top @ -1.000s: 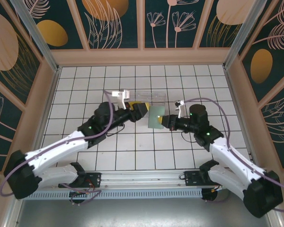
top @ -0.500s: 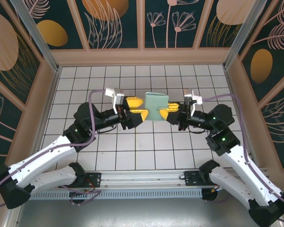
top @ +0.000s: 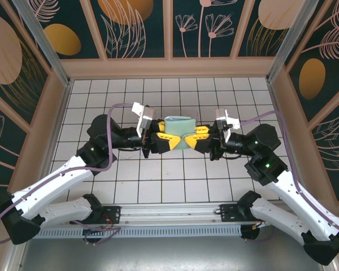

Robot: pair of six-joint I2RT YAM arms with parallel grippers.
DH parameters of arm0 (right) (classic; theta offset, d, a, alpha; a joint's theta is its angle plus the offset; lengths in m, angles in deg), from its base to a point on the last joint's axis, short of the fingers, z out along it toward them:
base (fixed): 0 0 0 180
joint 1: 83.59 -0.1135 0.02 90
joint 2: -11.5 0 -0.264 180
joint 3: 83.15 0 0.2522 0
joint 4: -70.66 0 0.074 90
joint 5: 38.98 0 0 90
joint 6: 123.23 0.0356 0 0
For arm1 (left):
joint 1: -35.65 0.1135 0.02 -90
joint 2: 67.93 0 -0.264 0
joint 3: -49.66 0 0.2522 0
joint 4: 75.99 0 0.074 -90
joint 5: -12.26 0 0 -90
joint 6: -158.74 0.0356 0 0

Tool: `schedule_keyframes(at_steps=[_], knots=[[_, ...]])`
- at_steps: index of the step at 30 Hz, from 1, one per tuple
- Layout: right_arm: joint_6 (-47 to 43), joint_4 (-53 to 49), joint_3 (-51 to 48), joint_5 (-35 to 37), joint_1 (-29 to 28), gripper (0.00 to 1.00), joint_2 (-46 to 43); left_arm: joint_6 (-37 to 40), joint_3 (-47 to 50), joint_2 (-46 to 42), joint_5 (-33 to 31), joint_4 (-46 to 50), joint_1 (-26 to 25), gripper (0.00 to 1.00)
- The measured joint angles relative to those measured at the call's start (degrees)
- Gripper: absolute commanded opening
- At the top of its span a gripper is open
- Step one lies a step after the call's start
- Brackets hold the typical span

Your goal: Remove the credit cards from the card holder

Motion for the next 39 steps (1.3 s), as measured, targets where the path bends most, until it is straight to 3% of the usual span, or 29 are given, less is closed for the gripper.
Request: schedule_keyframes(at_steps=[7,12,19,21,23,26,32,39], knots=[[-1.6,-1.9,0.8,1.9,-1.1,0.00,-0.2,0.4,0.0,-0.6,0.3,0.2,0.0,0.29],[-3.0,-3.1,1.3,2.7,-1.6,0.02,-0.4,1.2,0.0,-0.9,0.2,0.6,0.0,0.17],[-4.4,-3.9,1.3,3.3,-1.9,0.02,-0.6,1.3,0.1,-1.3,-0.2,1.5,0.1,0.07],[-5.2,-4.9,1.6,3.7,-2.0,0.18,-0.6,1.3,0.1,-1.4,-0.5,2.0,0.1,0.00],[-6.6,-6.8,2.2,4.8,-2.2,0.31,-0.6,1.3,0.1,-1.5,-1.4,2.8,0.0,0.00],[-11.2,-10.3,3.1,9.3,-2.1,0.53,-1.6,1.0,0.1,-2.1,-3.3,4.8,0.1,0.00],[-28.7,-15.0,4.0,19.5,-1.8,0.54,-4.7,-1.5,-0.7,-4.2,-11.0,10.7,-0.1,0.00],[-51.0,-20.7,8.0,20.8,-1.9,0.54,-0.8,-6.1,-3.4,-3.2,-20.7,19.6,-0.1,0.00]])
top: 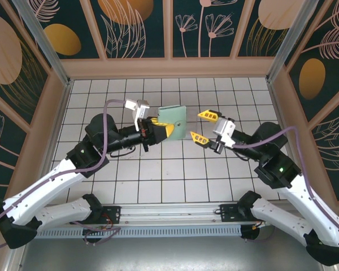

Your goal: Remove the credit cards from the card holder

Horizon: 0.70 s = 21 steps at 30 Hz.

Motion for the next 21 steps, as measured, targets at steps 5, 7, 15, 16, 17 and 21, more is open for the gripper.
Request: schedule_keyframes(at_steps=[5,7,15,16,17,21], knots=[[-12.0,-2.3,1.4,-0.4,-0.8,0.53,3.6,-3.1,-1.1,1.6,-4.1,5.2,0.0,0.00],[-15.1,-3.4,2.0,0.0,-1.2,0.53,5.0,-3.9,-1.3,2.1,-4.7,6.4,0.0,0.00],[-22.1,-8.1,6.9,2.0,-3.2,0.48,10.9,-4.9,-3.1,4.2,-5.2,10.5,0.0,0.00],[-22.7,-8.8,7.3,2.4,-3.5,0.48,11.4,-5.0,-3.3,4.3,-5.2,10.7,0.0,0.00],[-23.1,-9.4,7.7,2.9,-3.8,0.48,11.8,-5.0,-3.4,4.4,-5.2,10.7,0.0,0.00],[-24.8,-12.3,8.8,4.5,-5.0,0.48,13.2,-5.0,-3.5,4.4,-5.2,11.3,0.0,0.00]])
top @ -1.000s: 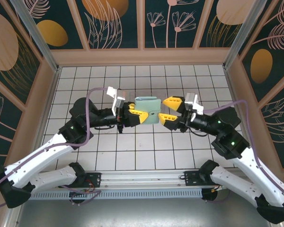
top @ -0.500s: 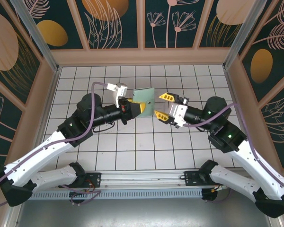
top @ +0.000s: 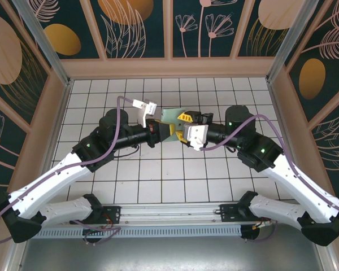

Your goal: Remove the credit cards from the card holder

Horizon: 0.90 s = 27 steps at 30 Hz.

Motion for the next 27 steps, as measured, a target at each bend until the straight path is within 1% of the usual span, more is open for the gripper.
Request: schedule_keyframes(at_steps=[2,8,17,27], knots=[[-0.7,-1.4,0.5,0.4,-0.3,0.47,0.5,0.0,0.0,0.0,0.0,0.4,0.0,0.00],[-1.7,-3.0,1.2,3.1,-1.4,0.38,1.6,0.0,-0.1,0.0,0.0,0.7,0.1,0.00],[-2.2,-3.5,1.5,5.2,-2.1,0.36,2.0,0.0,-0.1,0.2,0.0,0.9,0.2,0.00],[-2.6,-3.2,1.5,7.0,-2.4,0.24,2.0,0.1,-0.1,0.3,0.1,0.8,0.3,0.00]])
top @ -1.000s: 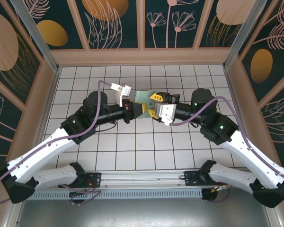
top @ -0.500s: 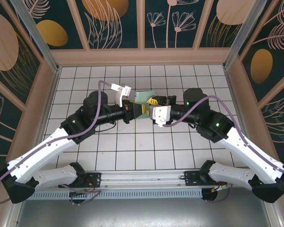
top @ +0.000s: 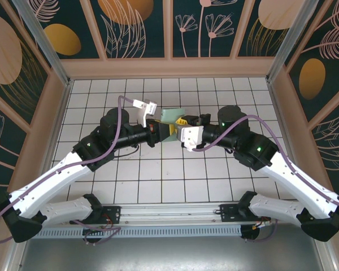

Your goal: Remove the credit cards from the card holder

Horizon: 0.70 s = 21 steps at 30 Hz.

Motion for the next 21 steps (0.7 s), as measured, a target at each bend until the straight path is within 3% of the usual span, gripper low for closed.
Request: schedule_keyframes(at_steps=[16,19,21], knots=[[0.0,0.3,0.0,2.5,0.0,0.11,-1.4,0.0,-1.2,-1.8,-4.9,2.5,-0.3,0.00],[0.0,-0.5,0.0,2.6,0.0,0.11,-2.0,0.0,-1.8,-2.7,-5.7,2.5,-0.2,0.00],[0.0,-1.0,0.0,2.6,0.0,0.18,-2.2,0.0,-2.1,-2.9,-5.6,2.4,-0.2,0.00]])
